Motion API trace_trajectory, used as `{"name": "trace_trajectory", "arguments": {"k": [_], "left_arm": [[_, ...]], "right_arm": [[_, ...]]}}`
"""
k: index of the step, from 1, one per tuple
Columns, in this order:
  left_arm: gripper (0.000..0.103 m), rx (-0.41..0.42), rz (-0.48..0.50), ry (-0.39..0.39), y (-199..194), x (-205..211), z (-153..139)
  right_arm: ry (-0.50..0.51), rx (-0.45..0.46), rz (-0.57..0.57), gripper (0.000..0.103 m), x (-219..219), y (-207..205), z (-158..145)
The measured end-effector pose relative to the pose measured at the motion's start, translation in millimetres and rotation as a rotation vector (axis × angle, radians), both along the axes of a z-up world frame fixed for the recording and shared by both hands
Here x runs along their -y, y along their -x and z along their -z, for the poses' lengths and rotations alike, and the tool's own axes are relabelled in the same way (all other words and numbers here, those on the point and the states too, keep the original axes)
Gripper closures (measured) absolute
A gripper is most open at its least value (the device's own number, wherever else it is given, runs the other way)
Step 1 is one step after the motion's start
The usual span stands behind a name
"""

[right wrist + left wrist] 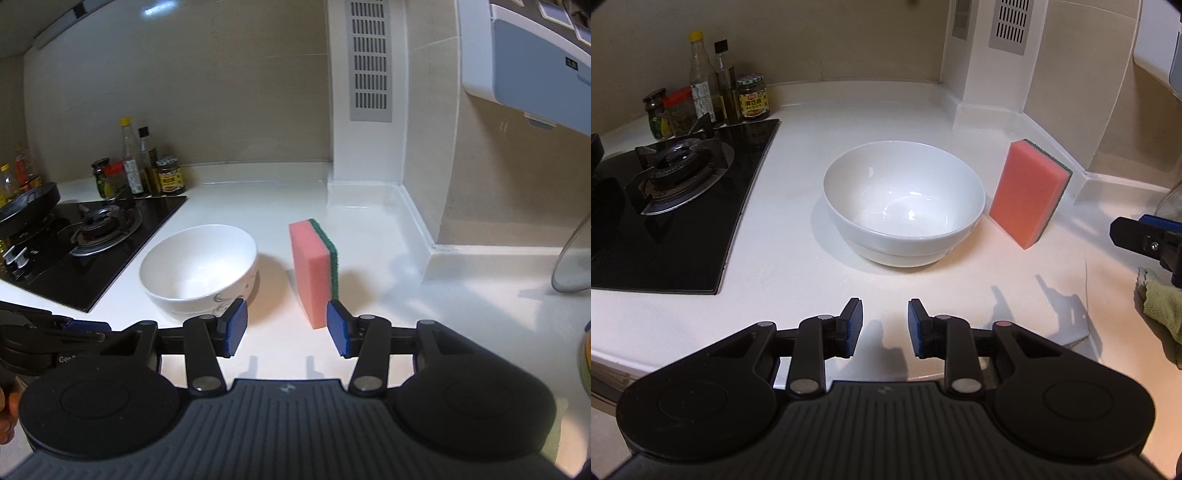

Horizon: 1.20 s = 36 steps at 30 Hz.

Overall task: Clean bowl
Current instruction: 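Move both tools toward the white bowl and the pink sponge, then grasp the pink-green sponge with the right tool while the left tool grips the bowl rim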

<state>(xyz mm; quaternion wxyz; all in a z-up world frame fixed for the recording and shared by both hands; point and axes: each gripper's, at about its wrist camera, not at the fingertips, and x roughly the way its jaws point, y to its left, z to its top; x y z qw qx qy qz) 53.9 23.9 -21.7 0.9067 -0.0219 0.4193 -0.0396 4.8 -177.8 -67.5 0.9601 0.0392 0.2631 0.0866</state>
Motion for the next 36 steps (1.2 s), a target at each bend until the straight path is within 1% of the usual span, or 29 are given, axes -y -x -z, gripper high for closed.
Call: {"name": "trace_trajectory", "arguments": {"k": [6, 10, 13, 18, 21, 26, 28, 31, 36], "left_arm": [[0.071, -0.01, 0.015, 0.023, -21.1, -14.2, -4.1], [0.071, -0.013, -0.012, 0.024, -33.7, -22.9, -8.2], [0.071, -0.04, -0.018, 0.045, -45.1, -28.1, -10.7], [0.071, -0.051, -0.046, 0.067, -58.0, -33.9, -22.2], [0.071, -0.063, -0.075, 0.107, -67.7, -39.2, -27.2], [0.071, -0.084, -0.113, 0.056, -85.5, -41.4, -26.8], [0.071, -0.104, -0.117, 0.058, -92.3, -43.3, -24.8], [0.071, -0.138, -0.112, 0.081, -102.2, -46.7, -19.7], [0.071, -0.174, -0.104, 0.096, -117.1, -50.3, -12.5]], "right_arm": [[-0.019, -0.01, 0.049, 0.06, 1.3, -10.8, 0.3], [-0.02, 0.008, 0.031, 0.06, 0.0, -21.4, -2.5], [-0.03, 0.026, 0.009, 0.06, 2.2, -31.1, -8.2], [-0.044, 0.053, -0.009, 0.06, 13.3, -45.5, -16.4], [-0.056, 0.059, -0.011, 0.06, 21.2, -55.1, -17.7], [-0.08, 0.058, -0.022, 0.06, 30.0, -67.4, -13.1], [-0.082, 0.055, -0.028, 0.06, 32.0, -71.9, -10.9], [-0.061, 0.033, -0.048, 0.06, 33.7, -78.6, -10.7], [0.044, -0.013, -0.117, 0.06, 28.0, -100.3, -12.2]]}}
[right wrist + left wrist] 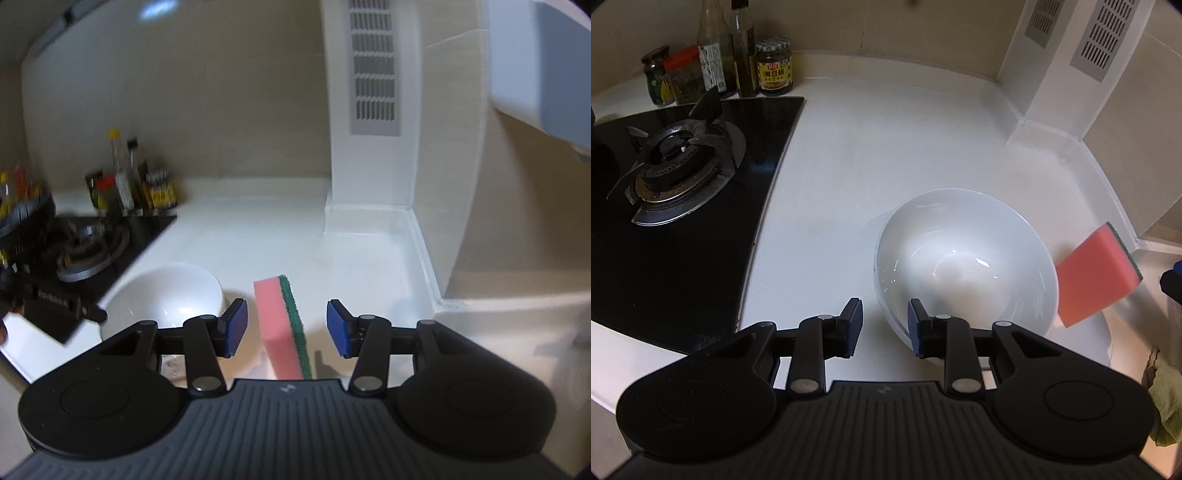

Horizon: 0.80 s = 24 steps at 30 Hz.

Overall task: Clean bowl
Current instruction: 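Grasp the pink-green sponge with the right tool while the left tool grips the bowl rim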

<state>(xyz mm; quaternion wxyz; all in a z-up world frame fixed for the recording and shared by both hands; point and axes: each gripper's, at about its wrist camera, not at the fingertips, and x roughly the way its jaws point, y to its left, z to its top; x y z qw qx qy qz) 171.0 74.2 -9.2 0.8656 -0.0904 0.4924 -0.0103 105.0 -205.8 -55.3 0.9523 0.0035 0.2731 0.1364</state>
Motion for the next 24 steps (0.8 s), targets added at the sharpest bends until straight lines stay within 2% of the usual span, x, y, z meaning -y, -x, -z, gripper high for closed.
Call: {"name": "trace_trajectory", "arguments": {"k": [4, 8, 11, 14, 15, 19, 22, 24], "left_arm": [[0.071, -0.009, 0.009, 0.011, -11.8, -2.8, 2.3], [0.071, -0.029, 0.009, 0.011, -21.1, -7.7, 7.9], [0.071, -0.053, 0.034, 0.028, -28.3, -10.3, 13.6], [0.071, -0.063, 0.057, 0.027, -35.4, -13.2, 18.3], [0.071, -0.067, 0.066, 0.029, -38.0, -14.3, 19.9], [0.073, -0.086, 0.105, 0.027, -48.6, -19.5, 25.1], [0.072, -0.097, 0.156, 0.043, -57.1, -25.1, 28.2], [0.074, -0.104, 0.189, 0.05, -61.1, -26.2, 29.1]], "right_arm": [[0.058, -0.078, -0.08, 0.059, -9.9, -28.3, -0.8], [0.16, -0.143, -0.132, 0.059, -28.1, -52.1, 8.9], [0.173, -0.217, -0.141, 0.059, -36.1, -67.5, 18.3], [0.19, -0.285, -0.132, 0.065, -41.7, -79.6, 29.8], [0.195, -0.29, -0.128, 0.076, -42.9, -80.4, 31.8], [0.209, -0.236, -0.064, 0.076, -43.5, -69.1, 24.1], [0.207, -0.134, -0.02, 0.076, -44.4, -54.4, -7.4], [0.105, -0.125, -0.052, 0.076, -44.9, -48.8, -31.6]]}}
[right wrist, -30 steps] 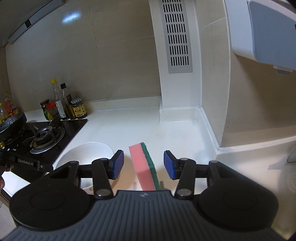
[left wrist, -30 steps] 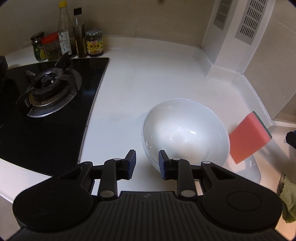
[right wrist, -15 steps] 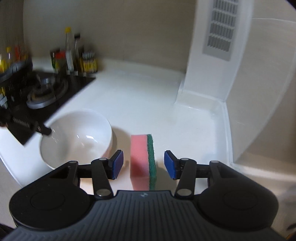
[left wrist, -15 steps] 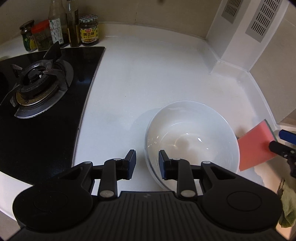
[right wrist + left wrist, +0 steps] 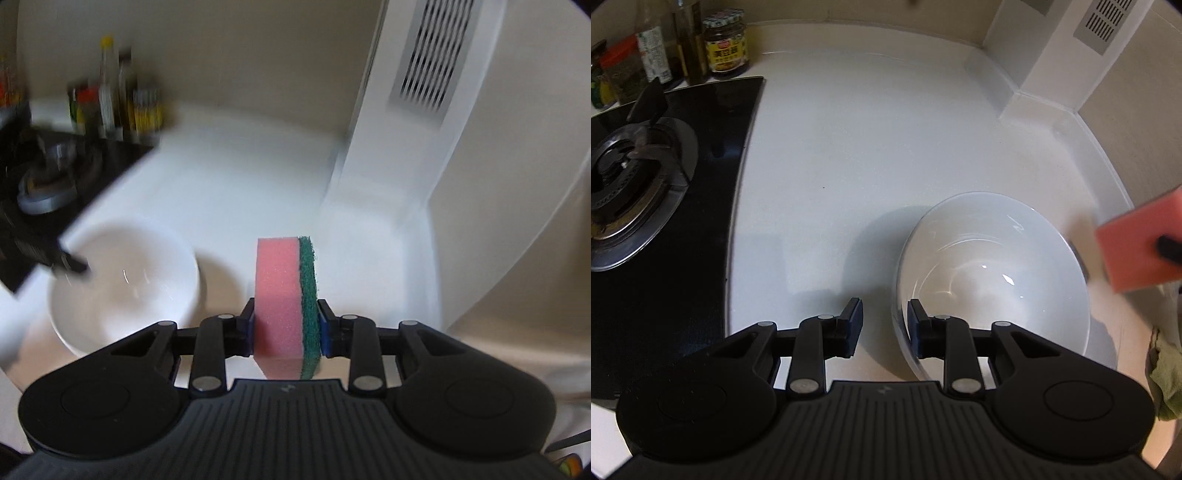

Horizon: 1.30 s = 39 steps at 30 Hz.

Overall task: Clean bowl
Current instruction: 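Grasp the pink-green sponge with the right tool while the left tool grips the bowl rim, then scrub inside the bowl with the right tool's sponge while the left tool holds the bowl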

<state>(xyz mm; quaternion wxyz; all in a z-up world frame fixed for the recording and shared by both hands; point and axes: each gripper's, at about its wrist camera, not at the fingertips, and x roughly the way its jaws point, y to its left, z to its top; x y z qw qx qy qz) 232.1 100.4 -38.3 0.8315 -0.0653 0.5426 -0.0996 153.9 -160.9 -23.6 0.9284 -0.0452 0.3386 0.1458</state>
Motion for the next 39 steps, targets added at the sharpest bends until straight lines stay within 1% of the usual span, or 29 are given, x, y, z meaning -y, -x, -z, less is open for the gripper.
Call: {"name": "trace_trajectory", "arguments": {"k": [1, 2, 4, 8, 11, 15, 16, 18, 21, 25, 27, 29, 31, 32, 35, 39], "left_arm": [[0.078, -0.004, 0.03, 0.001, -3.0, 0.2, 0.4], [0.084, -0.006, 0.063, 0.002, -5.9, 1.4, 0.7], [0.091, -0.006, 0.12, 0.0, -10.8, 4.5, 1.0], [0.094, 0.004, 0.183, -0.022, -17.4, 8.4, 0.9], [0.094, 0.012, 0.227, -0.027, -20.7, 8.6, 0.5], [0.094, 0.025, 0.275, -0.037, -22.7, 10.3, 0.1], [0.094, 0.029, 0.283, -0.043, -22.8, 11.7, -0.2], [0.095, 0.037, 0.289, -0.048, -23.4, 12.8, -0.4], [0.096, 0.042, 0.267, -0.046, -25.2, 13.5, -0.3], [0.098, 0.038, 0.237, -0.045, -27.1, 14.1, -0.7], [0.099, 0.033, 0.221, -0.039, -26.9, 13.4, -0.9], [0.099, 0.03, 0.204, -0.04, -25.8, 12.4, -1.8], [0.099, 0.028, 0.192, -0.044, -23.8, 11.2, -2.5], [0.099, 0.029, 0.19, -0.046, -23.5, 10.3, -2.7], [0.099, 0.03, 0.172, -0.04, -23.0, 9.4, -2.9], [0.099, 0.029, 0.175, -0.05, -23.4, 12.3, -4.2]], "right_arm": [[-0.061, -0.003, -0.017, 0.076, -0.2, 2.4, -12.3], [-0.11, -0.02, -0.043, 0.076, -5.2, 2.3, -20.4], [-0.14, -0.057, -0.091, 0.076, -22.1, -3.1, -25.3], [-0.091, -0.13, -0.13, 0.076, -63.2, -19.0, -7.4], [-0.061, -0.174, -0.119, 0.076, -80.2, -31.0, 10.8], [0.038, -0.2, -0.113, 0.076, -96.9, -42.5, 29.3], [0.041, -0.209, -0.118, 0.076, -98.4, -45.5, 32.9], [0.028, -0.223, -0.151, 0.076, -100.3, -50.6, 42.8], [0.021, -0.222, -0.228, 0.076, -105.3, -57.3, 51.8], [-0.013, -0.282, -0.392, 0.076, -108.2, -59.0, 52.3], [0.029, -0.312, -0.47, 0.076, -106.9, -57.0, 50.0], [0.102, -0.318, -0.522, 0.076, -104.3, -55.2, 47.2], [0.194, -0.271, -0.524, 0.076, -101.0, -58.7, 44.4], [0.22, -0.249, -0.515, 0.076, -99.6, -62.7, 43.4], [0.185, -0.24, -0.527, 0.076, -103.1, -72.0, 45.2], [0.162, -0.227, -0.578, 0.076, -116.1, -60.7, 48.6]]}}
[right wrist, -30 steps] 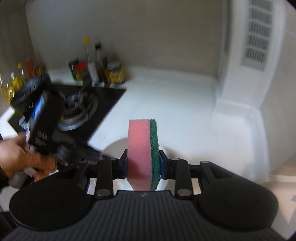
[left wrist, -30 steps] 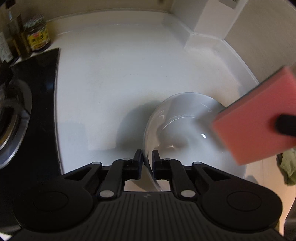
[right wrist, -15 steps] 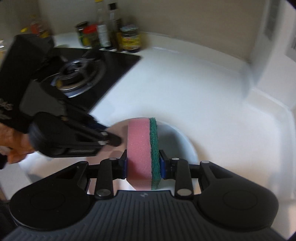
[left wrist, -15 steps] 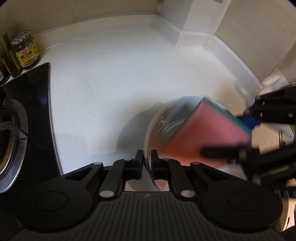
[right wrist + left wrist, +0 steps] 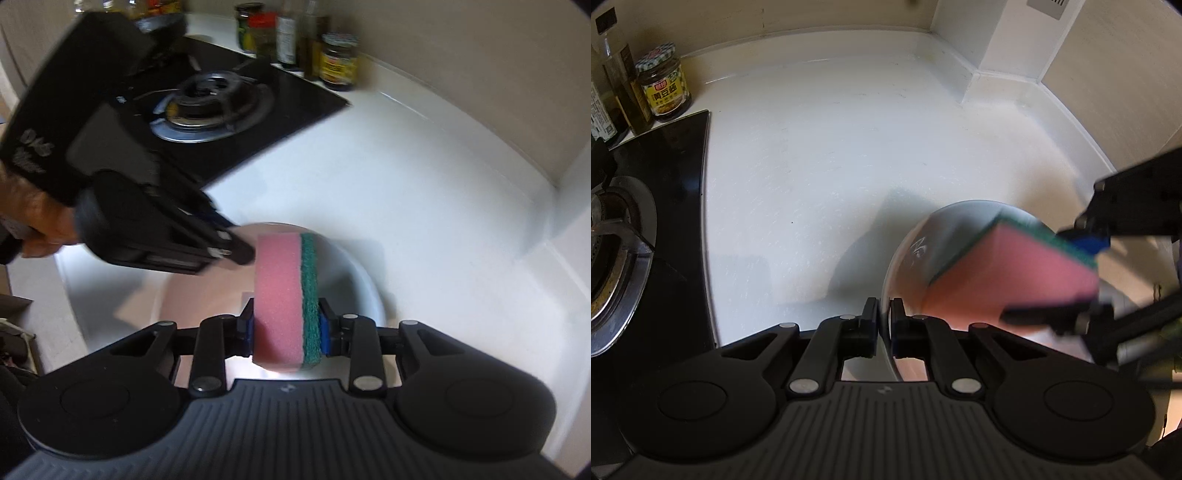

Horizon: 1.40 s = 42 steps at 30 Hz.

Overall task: Clean bowl
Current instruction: 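Scrub inside the bowl with the right tool's sponge while the left tool holds the bowl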

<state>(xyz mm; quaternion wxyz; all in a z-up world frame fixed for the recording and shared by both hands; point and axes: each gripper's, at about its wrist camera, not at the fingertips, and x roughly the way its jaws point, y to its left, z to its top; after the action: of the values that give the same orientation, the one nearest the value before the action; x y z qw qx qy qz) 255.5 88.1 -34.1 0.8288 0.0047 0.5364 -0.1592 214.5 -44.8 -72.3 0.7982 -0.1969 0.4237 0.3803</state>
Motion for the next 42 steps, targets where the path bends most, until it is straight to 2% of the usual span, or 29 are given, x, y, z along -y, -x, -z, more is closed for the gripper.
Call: {"name": "trace_trajectory", "arguments": {"k": [4, 8, 11, 15, 17, 19, 22, 24, 28, 33, 36, 38, 42], "left_arm": [[0.099, -0.001, 0.021, -0.011, -1.1, 2.9, -1.2], [0.099, 0.004, 0.036, -0.019, -1.2, 4.4, -0.7], [0.099, 0.004, 0.039, -0.016, -2.4, 3.4, 0.3], [0.099, 0.003, 0.057, -0.015, -3.9, 2.6, 1.0], [0.099, 0.005, 0.068, -0.009, -4.3, 1.8, 1.5], [0.099, 0.006, 0.074, -0.005, -4.2, 1.6, 1.7], [0.099, 0.009, 0.081, -0.003, -3.7, 1.7, 1.8], [0.099, 0.013, 0.087, -0.004, -3.3, 2.2, 1.8], [0.099, 0.018, 0.094, -0.006, -2.8, 2.9, 1.6], [0.099, 0.02, 0.101, -0.013, -2.4, 4.8, 1.1], [0.099, 0.022, 0.103, -0.009, -2.5, 4.4, 1.6], [0.099, 0.022, 0.104, -0.009, -2.3, 4.5, 1.5], [0.099, 0.02, 0.112, -0.021, -2.8, 6.8, 0.9]], "right_arm": [[0.022, -0.045, -0.032, 0.076, 4.5, 9.4, -0.8], [0.097, 0.022, 0.029, 0.076, 5.5, 4.3, -1.1], [0.031, 0.014, 0.078, 0.075, 6.2, -1.9, 0.6], [0.025, 0.004, 0.045, 0.074, -0.3, 7.5, 3.2], [0.019, -0.042, 0.023, 0.075, 5.4, 9.8, 2.9], [0.063, -0.047, 0.015, 0.075, 10.9, 12.2, 3.0], [0.125, -0.004, 0.058, 0.076, 16.5, 10.6, 3.8], [0.095, 0.001, 0.096, 0.076, 17.4, 3.6, 5.0], [0.051, 0.005, 0.098, 0.074, 6.8, 4.4, 8.9], [0.063, -0.058, 0.006, 0.075, 5.9, 13.9, 6.8], [0.13, -0.037, 0.016, 0.075, 12.7, 13.2, 5.4], [0.124, -0.013, 0.062, 0.076, 18.4, 6.3, 4.9], [0.059, -0.063, 0.019, 0.075, 16.8, 12.4, 4.5]]}}
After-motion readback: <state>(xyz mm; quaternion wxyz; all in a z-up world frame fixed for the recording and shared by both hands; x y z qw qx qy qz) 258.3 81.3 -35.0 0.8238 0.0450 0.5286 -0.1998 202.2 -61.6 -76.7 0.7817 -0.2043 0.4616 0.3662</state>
